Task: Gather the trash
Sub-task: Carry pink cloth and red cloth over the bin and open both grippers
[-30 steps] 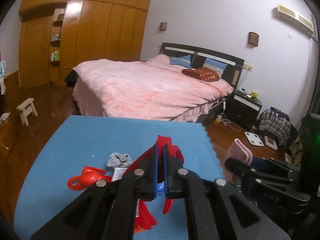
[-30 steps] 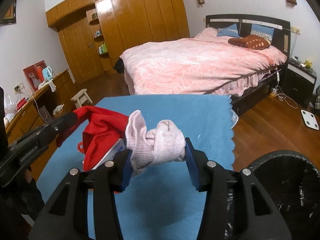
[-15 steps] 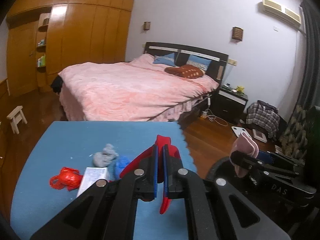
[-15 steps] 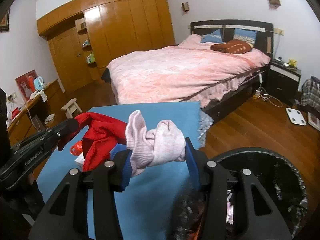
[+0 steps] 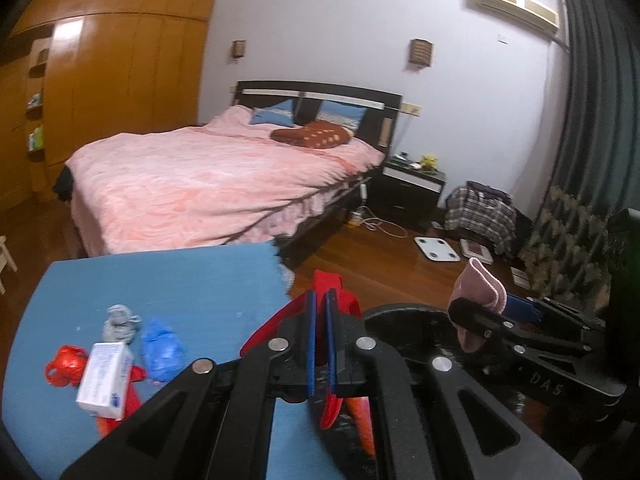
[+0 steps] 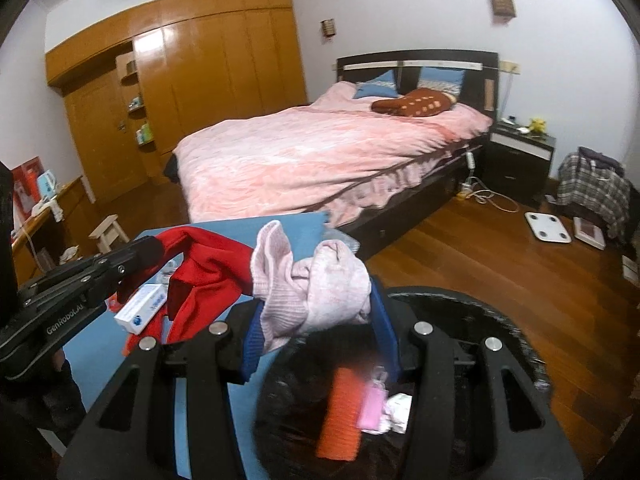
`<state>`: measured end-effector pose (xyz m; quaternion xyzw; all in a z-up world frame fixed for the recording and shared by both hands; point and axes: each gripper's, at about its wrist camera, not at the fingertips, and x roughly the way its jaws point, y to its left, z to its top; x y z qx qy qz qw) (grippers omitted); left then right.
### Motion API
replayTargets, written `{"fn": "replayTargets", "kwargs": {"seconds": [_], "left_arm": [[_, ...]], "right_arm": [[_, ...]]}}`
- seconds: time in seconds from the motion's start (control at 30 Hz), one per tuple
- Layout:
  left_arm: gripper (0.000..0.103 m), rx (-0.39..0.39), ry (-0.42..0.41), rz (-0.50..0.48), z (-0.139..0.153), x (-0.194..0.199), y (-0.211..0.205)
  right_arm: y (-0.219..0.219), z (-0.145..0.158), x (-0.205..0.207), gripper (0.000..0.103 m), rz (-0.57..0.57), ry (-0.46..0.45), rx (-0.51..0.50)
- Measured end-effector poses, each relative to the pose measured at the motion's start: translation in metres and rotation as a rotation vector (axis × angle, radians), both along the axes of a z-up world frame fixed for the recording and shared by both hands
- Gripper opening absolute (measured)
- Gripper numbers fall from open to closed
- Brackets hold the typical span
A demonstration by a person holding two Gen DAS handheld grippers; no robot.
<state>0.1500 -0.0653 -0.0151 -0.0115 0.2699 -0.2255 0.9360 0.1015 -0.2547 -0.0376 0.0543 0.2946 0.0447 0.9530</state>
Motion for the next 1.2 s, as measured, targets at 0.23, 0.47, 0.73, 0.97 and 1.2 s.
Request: {"fn": "replayTargets", "kwargs": {"seconds": [0.23,0.47,0.73,0.97,1.2], "left_arm": [[0.005,0.015,0.000,-0.087,-0.001,-0.006,-0.048],[0.005,0.033,0.007,-0.174,-0.006,-0.012,-0.098],[0.005,0.056,0.024,-0.239,-0.015,-0.014,-0.138],[0.005,0.079,0.045,-0.260,-0.026,-0.011,-0.159],[0.017,0.083,0.116,-0.248,-0.042,0.002,-0.160]], "right_arm": [[-0.048,-0.004,-0.020,0.046,-0.097,0.008,0.002],[-0.084,-0.014,-0.040,0.046,-0.174,0.025,0.002],[-0.110,-0.030,-0.049,0.046,-0.231,0.049,0.017],[-0.125,-0.045,-0.050,0.046,-0.256,0.073,0.029],[-0.127,-0.061,-0.042,0.057,-0.267,0.111,0.032]]}}
